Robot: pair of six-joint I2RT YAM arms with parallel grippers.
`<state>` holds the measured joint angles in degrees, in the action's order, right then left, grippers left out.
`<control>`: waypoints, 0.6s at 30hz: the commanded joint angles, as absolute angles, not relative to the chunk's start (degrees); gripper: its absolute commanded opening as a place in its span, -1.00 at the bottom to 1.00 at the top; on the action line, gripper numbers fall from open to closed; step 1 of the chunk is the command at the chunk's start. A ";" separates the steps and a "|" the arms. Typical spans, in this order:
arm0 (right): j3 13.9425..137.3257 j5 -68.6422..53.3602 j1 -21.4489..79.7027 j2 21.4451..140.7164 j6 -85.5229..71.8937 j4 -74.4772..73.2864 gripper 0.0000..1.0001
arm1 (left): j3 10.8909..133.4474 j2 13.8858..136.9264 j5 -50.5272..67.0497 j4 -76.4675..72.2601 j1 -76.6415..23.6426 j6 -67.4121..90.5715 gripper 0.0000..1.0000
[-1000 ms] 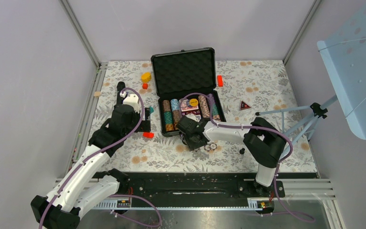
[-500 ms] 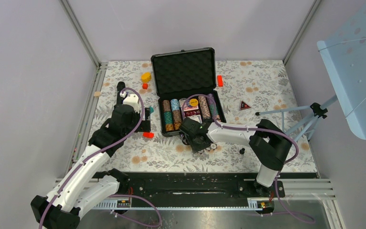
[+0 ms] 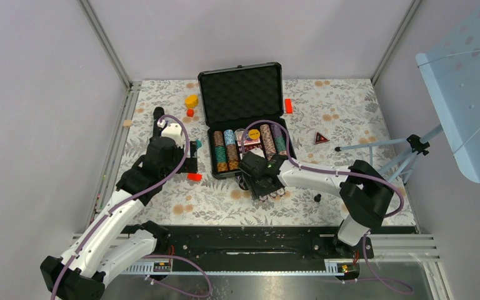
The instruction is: Pack up texas hold em set
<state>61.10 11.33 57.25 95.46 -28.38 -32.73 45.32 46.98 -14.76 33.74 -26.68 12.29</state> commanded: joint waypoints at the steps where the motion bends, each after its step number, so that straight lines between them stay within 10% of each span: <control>1: 61.01 12.85 57.24 96.88 -27.51 -32.77 0.23 | 45.26 47.00 -14.09 31.49 -26.46 12.39 0.98; 18: 59.21 10.74 56.51 101.80 -20.77 -26.61 0.25 | 45.26 47.02 -14.28 31.47 -26.45 12.39 0.98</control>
<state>60.14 11.40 57.04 100.27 -22.20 -28.75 45.32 46.98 -14.76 33.71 -26.68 12.29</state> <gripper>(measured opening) 0.633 0.989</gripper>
